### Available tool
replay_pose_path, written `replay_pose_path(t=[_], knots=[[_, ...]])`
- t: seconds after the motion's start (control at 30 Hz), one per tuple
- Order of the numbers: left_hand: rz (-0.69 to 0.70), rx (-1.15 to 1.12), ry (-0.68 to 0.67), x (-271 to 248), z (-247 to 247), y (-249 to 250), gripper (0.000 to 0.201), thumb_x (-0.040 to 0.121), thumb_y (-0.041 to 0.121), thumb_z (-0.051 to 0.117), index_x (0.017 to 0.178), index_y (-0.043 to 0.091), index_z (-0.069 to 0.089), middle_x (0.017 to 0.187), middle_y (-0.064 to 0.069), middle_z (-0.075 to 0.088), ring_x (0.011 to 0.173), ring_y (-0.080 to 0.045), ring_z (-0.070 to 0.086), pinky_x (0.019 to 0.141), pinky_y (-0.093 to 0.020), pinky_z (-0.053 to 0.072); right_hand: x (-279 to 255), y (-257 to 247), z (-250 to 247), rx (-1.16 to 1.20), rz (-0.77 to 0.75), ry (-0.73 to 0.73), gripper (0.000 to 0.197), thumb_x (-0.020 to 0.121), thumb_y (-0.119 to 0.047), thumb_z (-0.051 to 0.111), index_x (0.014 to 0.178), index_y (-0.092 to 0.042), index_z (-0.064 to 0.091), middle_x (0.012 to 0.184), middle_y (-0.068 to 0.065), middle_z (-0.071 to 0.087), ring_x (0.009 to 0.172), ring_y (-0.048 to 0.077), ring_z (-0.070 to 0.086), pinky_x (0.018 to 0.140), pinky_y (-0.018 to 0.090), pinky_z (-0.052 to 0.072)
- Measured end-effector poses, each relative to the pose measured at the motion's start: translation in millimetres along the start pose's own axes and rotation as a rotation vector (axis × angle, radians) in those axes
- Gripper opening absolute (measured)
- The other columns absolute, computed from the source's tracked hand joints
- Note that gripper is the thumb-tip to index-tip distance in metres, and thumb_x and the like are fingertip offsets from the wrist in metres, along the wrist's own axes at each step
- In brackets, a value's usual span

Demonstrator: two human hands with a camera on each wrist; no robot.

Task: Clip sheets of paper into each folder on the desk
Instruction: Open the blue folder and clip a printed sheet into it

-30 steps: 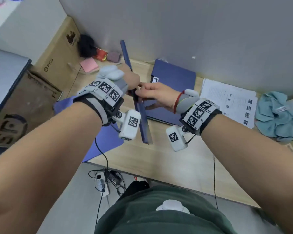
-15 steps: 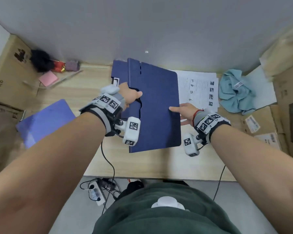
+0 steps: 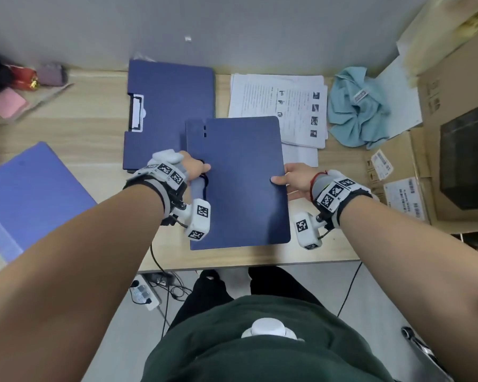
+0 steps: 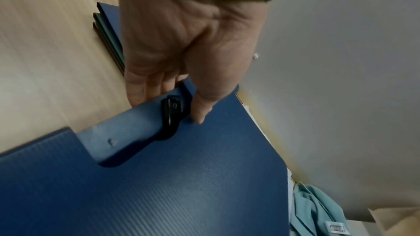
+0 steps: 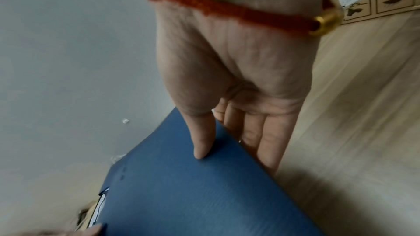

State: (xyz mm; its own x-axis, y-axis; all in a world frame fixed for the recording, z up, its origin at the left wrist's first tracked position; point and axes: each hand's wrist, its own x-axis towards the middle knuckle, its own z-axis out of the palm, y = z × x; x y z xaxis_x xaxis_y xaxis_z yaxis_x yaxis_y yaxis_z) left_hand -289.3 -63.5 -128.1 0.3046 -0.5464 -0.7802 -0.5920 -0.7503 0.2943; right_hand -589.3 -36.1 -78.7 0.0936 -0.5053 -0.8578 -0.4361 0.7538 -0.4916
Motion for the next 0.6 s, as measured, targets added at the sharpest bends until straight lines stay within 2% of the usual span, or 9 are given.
replay_pose_path(t=[0.07,0.1,0.17,0.2,0.23,0.33,0.43,0.5,0.6], knots=[[-0.004,0.076,0.025,-8,-4,1,0.077,0.039,0.071,0.068,0.096,0.019,0.067,0.098,-0.008,0.072,0.087,-0.032,0.07,0.087,-0.045,0.057,-4,-4,-2,-0.027,-0.039,-0.056,0.017,0.089,-0.016,0.071,0.104,-0.017,0.063,0.113,0.007,0.072,0.092,0.025,0.069,0.095,0.047,0.054],[0.03,0.097,0.024,-18,-8,6,0.081,0.041,0.075,0.065,0.099,0.018,0.068,0.103,-0.007,0.072,0.09,-0.032,0.07,0.088,-0.046,0.057,-8,-9,-1,-0.044,-0.063,-0.088,0.019,0.089,-0.016,0.071,0.107,-0.015,0.064,0.11,0.007,0.072,0.088,0.025,0.069,0.092,0.046,0.056],[0.126,0.063,0.017,-53,-20,22,0.077,0.064,0.071,0.067,0.117,0.015,0.064,0.115,-0.005,0.067,0.1,-0.031,0.068,0.092,-0.044,0.056,-17,-25,3,-0.061,-0.125,-0.128,0.023,0.089,-0.023,0.07,0.109,-0.013,0.066,0.1,0.005,0.07,0.08,0.023,0.065,0.08,0.04,0.06],[0.157,0.012,0.028,-71,-24,29,0.075,0.073,0.068,0.065,0.127,0.016,0.06,0.116,-0.004,0.063,0.1,-0.03,0.067,0.091,-0.043,0.057,-24,-35,6,-0.046,-0.158,-0.146,0.023,0.091,-0.032,0.068,0.106,-0.014,0.067,0.095,0.005,0.068,0.076,0.021,0.063,0.073,0.037,0.06],[0.178,-0.047,0.046,-84,-30,36,0.078,0.074,0.071,0.063,0.132,0.019,0.057,0.113,-0.002,0.062,0.097,-0.028,0.067,0.087,-0.042,0.058,-30,-47,11,-0.022,-0.187,-0.163,0.028,0.093,-0.041,0.064,0.104,-0.015,0.067,0.092,0.005,0.065,0.073,0.02,0.063,0.072,0.036,0.059],[0.239,-0.189,0.072,-105,-46,51,0.08,0.075,0.081,0.053,0.13,0.022,0.055,0.112,0.0,0.059,0.097,-0.024,0.066,0.078,-0.04,0.061,-40,-82,27,0.035,-0.249,-0.228,0.045,0.096,-0.055,0.05,0.114,-0.016,0.066,0.102,0.0,0.066,0.078,0.019,0.07,0.084,0.042,0.058],[0.281,-0.282,0.09,-125,-69,57,0.084,0.076,0.081,0.051,0.132,0.018,0.053,0.118,0.001,0.059,0.104,-0.022,0.064,0.079,-0.041,0.06,-48,-110,56,-0.008,-0.305,-0.323,0.037,0.1,-0.049,0.045,0.109,-0.021,0.068,0.114,-0.003,0.071,0.099,0.028,0.07,0.091,0.043,0.056],[0.306,-0.265,0.155,-133,-87,51,0.074,0.082,0.069,0.058,0.133,0.016,0.053,0.119,-0.001,0.062,0.101,-0.023,0.065,0.077,-0.041,0.06,-50,-125,81,-0.086,-0.334,-0.359,0.035,0.101,-0.048,0.044,0.107,-0.026,0.071,0.119,-0.005,0.07,0.107,0.028,0.068,0.092,0.041,0.055],[0.337,-0.111,0.255,-127,-107,34,0.038,0.086,0.03,0.063,0.119,0.012,0.061,0.102,-0.01,0.069,0.089,-0.032,0.07,0.075,-0.044,0.061,-48,-135,108,-0.146,-0.344,-0.365,0.034,0.1,-0.05,0.046,0.111,-0.031,0.071,0.122,-0.007,0.069,0.103,0.023,0.068,0.086,0.035,0.057]])
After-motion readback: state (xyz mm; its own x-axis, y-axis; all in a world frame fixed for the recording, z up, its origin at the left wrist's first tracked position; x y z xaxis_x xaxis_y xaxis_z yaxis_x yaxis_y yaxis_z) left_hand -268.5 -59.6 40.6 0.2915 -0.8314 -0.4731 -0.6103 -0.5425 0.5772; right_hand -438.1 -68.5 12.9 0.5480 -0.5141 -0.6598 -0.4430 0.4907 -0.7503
